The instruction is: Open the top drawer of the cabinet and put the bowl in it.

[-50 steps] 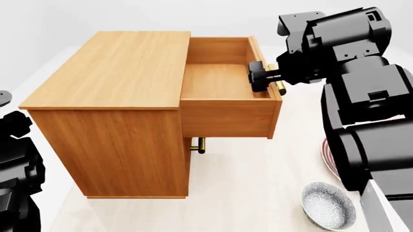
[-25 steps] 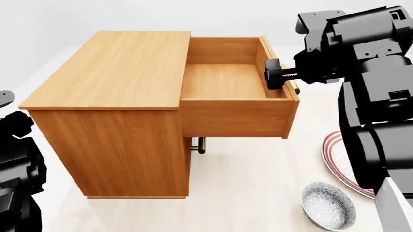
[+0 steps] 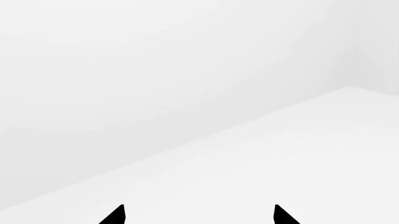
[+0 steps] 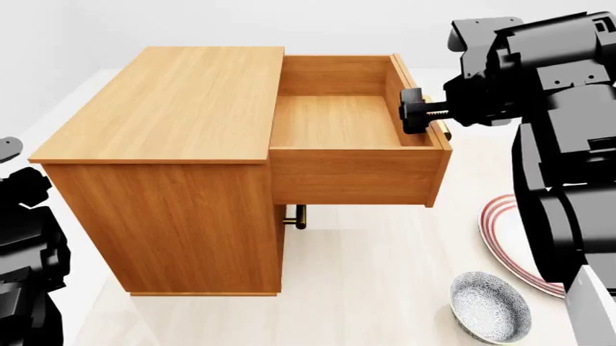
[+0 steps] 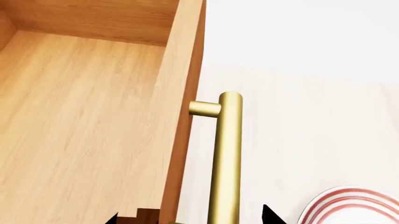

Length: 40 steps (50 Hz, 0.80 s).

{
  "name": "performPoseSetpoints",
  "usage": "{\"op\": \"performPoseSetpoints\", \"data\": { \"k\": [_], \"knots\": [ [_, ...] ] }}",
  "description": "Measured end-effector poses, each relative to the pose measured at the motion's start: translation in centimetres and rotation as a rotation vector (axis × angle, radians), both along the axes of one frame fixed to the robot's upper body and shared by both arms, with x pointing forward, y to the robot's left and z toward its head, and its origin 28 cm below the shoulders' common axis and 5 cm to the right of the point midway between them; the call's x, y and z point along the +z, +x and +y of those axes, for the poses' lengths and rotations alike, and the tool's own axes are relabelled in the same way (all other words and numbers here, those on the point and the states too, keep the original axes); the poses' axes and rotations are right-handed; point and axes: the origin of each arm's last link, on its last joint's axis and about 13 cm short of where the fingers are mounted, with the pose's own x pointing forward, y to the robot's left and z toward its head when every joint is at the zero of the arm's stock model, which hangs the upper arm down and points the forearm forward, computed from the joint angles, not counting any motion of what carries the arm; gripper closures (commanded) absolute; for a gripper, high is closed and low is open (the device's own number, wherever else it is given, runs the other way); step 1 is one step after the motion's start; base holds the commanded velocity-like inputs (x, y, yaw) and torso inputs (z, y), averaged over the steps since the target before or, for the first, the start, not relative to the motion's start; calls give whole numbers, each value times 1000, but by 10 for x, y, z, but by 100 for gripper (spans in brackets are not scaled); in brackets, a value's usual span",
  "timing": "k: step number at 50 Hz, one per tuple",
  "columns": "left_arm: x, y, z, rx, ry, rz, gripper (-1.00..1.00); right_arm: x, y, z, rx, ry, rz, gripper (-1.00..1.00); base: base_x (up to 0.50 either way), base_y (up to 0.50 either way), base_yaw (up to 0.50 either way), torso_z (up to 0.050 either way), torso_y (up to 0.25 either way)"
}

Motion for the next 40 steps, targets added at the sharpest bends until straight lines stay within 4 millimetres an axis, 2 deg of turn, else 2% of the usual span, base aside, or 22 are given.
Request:
{"op": "performPoseSetpoints", "data": {
  "k": [6, 11, 22, 32, 40],
  "knots": [
    [-1, 0, 0, -2, 0, 1, -100, 0, 0, -2, -4, 23, -2, -100, 0, 0, 0, 0, 0],
    [-1, 0, -1, -3, 0, 1, -100, 7, -1, -6, -10, 71, -37, -100, 0, 0, 0, 0, 0],
    [-1, -1, 0, -3, -4, -1, -100, 57, -11, -32, -53, 138, -262, -100, 0, 0, 0, 0, 0],
    [-1, -1, 1, -1, -10, -4, -100, 92, -45, -72, -104, 124, -445, -100, 0, 0, 0, 0, 0],
    [-1, -1, 1, 0, -16, -7, -100, 89, -71, -104, -152, 56, -442, -100, 0, 0, 0, 0, 0]
  ]
}}
